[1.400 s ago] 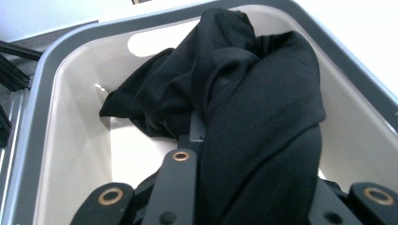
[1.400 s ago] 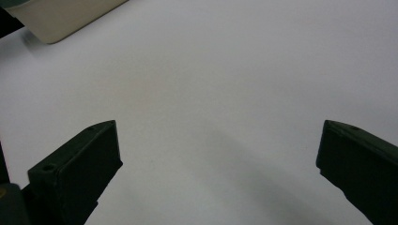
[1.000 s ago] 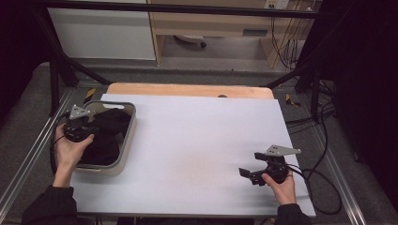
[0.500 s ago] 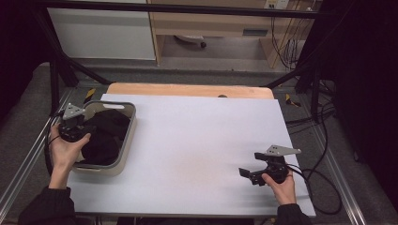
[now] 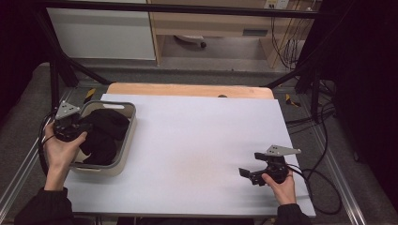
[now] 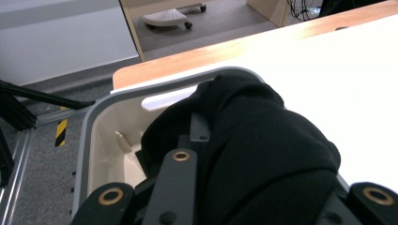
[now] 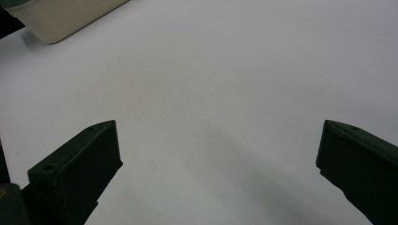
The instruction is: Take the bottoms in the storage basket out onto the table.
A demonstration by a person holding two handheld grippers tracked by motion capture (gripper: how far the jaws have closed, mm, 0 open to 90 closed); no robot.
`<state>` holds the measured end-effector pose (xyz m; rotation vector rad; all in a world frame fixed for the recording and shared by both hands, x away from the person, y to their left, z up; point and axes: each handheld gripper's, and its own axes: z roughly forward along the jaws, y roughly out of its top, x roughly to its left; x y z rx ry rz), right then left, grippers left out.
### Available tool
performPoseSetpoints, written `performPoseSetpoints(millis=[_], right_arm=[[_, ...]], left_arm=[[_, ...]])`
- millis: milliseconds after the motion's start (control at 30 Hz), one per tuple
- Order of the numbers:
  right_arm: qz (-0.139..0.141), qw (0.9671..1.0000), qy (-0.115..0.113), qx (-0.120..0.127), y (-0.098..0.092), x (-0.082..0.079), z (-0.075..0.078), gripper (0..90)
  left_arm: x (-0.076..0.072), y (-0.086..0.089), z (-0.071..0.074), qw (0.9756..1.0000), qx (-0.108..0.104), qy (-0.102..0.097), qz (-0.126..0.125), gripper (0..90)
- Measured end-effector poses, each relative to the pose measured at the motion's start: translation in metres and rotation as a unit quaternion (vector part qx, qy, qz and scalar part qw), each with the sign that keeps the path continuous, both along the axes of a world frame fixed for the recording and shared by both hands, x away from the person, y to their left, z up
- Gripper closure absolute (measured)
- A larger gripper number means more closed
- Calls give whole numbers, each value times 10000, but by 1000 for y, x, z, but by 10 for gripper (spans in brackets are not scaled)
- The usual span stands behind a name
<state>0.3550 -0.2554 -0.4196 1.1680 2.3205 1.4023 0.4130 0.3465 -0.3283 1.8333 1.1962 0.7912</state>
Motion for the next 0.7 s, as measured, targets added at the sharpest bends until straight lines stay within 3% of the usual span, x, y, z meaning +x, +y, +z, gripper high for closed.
performPoseSetpoints(millis=[700], right_arm=[[6,10000,-1,-7,0,0,0,6]], left_arm=[[-16,-1,23,9984,-215,-522,-12,788]])
